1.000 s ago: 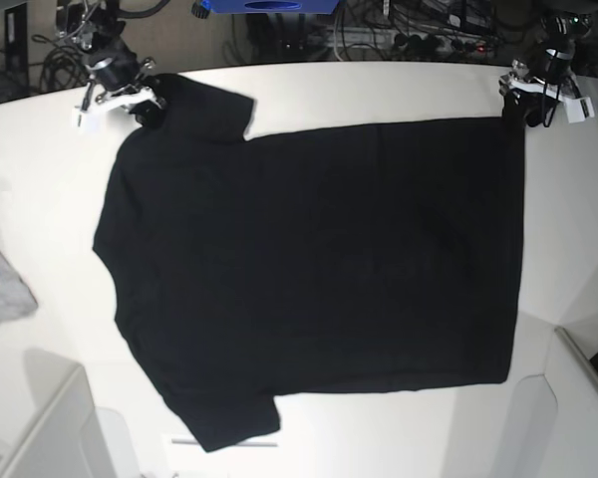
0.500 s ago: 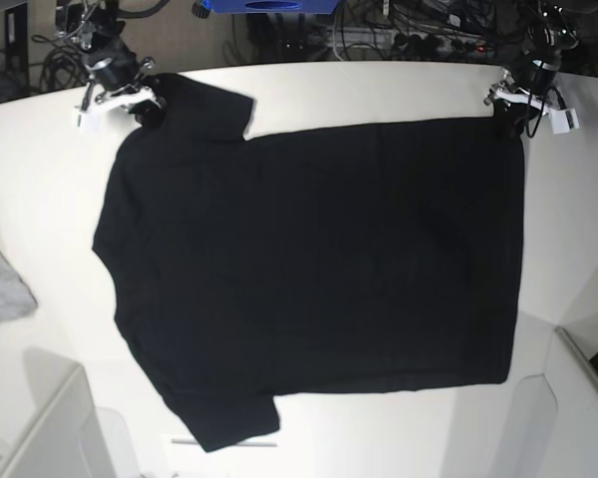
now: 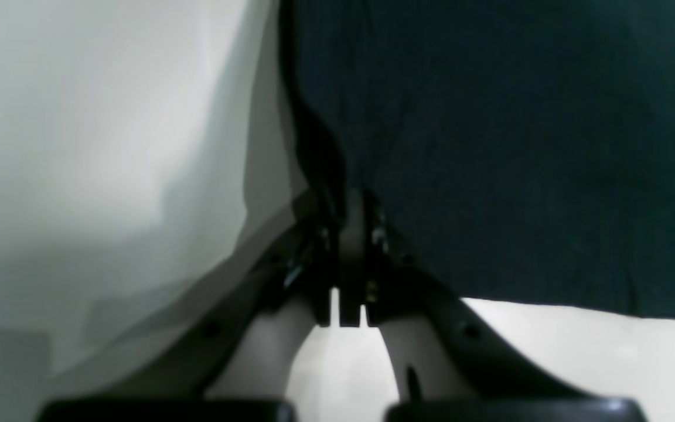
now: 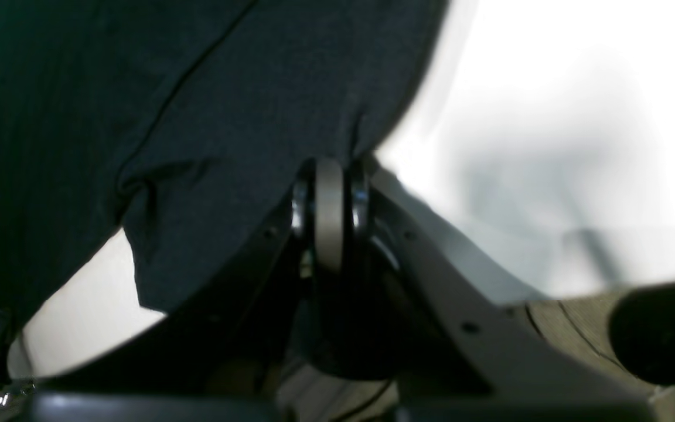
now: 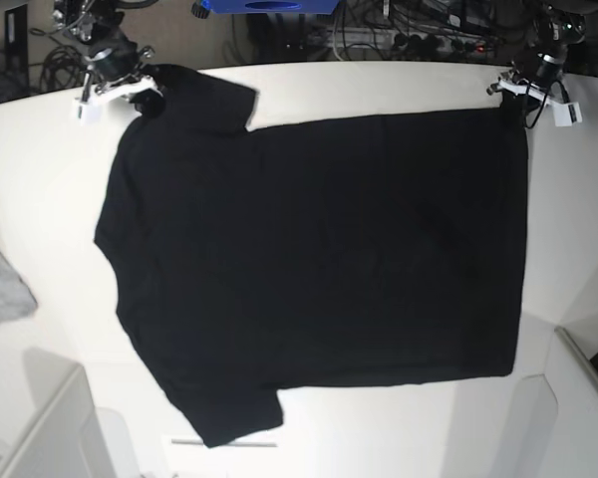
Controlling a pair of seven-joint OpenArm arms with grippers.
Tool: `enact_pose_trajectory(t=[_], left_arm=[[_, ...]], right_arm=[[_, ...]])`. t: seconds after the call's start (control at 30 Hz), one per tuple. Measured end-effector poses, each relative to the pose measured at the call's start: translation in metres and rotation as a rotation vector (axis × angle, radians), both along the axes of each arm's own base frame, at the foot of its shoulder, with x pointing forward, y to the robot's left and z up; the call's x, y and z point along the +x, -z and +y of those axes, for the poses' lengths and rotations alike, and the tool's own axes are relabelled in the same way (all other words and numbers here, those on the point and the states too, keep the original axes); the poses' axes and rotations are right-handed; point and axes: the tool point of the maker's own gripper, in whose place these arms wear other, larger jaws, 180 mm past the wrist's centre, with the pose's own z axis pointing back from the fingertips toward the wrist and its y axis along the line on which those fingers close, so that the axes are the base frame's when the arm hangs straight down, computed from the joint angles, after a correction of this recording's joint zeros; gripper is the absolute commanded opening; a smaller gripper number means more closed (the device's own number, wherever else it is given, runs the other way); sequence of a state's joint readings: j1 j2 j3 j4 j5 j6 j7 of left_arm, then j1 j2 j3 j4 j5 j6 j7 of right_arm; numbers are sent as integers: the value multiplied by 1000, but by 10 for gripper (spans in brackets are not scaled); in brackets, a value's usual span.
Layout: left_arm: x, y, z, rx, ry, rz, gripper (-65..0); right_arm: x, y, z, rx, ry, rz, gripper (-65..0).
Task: Fold the T-shirt properly
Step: 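Lift the shoulder corners and pull them toward the robot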
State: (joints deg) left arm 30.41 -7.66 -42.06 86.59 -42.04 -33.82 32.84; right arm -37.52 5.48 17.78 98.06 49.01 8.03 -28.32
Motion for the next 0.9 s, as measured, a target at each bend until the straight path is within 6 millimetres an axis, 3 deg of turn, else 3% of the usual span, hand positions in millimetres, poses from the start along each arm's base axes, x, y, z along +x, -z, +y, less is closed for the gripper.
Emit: enact_pose_trajectory(t=[0.43, 0.67, 0.9], left_arm=[[-31, -14, 0, 64, 56, 56, -650], [-45, -27, -7, 93, 97, 68, -650], [-28, -53, 8, 157, 69, -2, -650]], right_arm=[[-36, -14, 2, -40, -23, 39, -650], [-21, -41, 7, -57, -49, -37, -650], [19, -62, 10, -60, -61, -150, -650]])
